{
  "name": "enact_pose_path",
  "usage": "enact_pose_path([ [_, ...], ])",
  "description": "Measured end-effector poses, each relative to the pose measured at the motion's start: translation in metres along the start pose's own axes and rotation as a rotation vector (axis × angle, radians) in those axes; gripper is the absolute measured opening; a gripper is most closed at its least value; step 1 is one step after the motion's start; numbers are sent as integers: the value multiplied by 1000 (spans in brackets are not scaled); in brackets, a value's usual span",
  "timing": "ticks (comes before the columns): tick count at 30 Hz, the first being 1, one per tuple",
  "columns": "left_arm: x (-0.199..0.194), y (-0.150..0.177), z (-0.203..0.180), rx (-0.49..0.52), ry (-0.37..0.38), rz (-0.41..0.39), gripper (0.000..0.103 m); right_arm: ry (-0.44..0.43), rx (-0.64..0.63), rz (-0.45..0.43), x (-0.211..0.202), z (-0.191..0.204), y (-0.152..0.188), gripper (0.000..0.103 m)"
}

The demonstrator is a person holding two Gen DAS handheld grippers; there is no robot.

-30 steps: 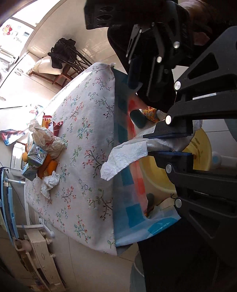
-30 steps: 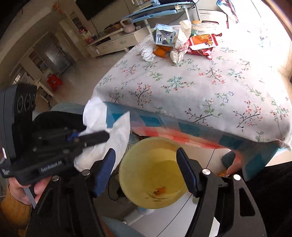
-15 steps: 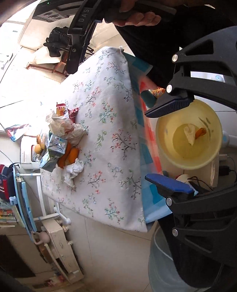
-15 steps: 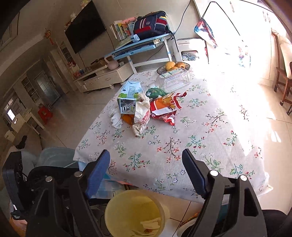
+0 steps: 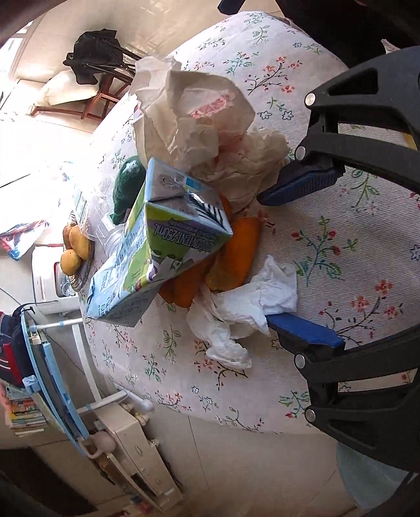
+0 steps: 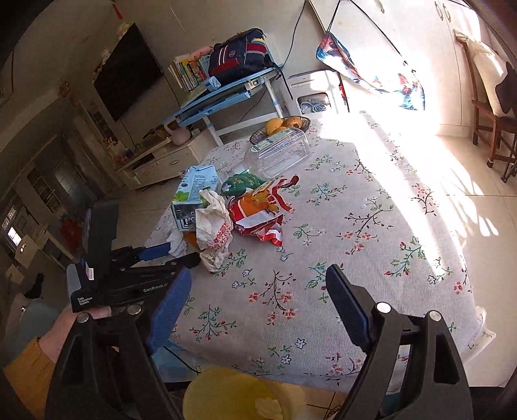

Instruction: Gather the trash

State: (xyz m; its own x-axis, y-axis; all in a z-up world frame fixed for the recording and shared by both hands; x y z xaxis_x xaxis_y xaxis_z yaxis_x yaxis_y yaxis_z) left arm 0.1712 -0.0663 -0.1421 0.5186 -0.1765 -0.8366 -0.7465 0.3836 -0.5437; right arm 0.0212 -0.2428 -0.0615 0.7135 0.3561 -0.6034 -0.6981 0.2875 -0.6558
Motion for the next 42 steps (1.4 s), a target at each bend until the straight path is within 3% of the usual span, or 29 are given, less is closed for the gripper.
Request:
enact_pose_path([
  [5,30,-32,8,34,-9,-6,90,-8,-5,9,5,6,0,82],
  [8,44,-48,14,22,-29,-15,96,-8,-33,19,10,14,2,84],
  [13,63,-69,23,-35,-22,-2,96,-13,-66,43,16,22,9,85],
  [19,64,-68,22,-39,-28,-3,96,-13,-74,73,24,27,21,85],
  [42,65,-69,23,-40,-28,-3,96,121,-179,21,22,30,34,86],
])
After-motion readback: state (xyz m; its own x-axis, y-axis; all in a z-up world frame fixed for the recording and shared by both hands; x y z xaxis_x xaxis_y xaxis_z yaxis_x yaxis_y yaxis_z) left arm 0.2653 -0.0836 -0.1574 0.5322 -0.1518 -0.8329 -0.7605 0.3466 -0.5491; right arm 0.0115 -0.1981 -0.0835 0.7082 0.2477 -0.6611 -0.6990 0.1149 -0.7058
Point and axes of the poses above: each gripper's, at about its wrist camera, not at the fingertips, and x roughly the way its jaws point, z to its left, y to its underside, the point moved 10 cm from there along x, roughly the way its jaws point, and after that the axes turned 4 degrees about x, right-handed, at the moved point
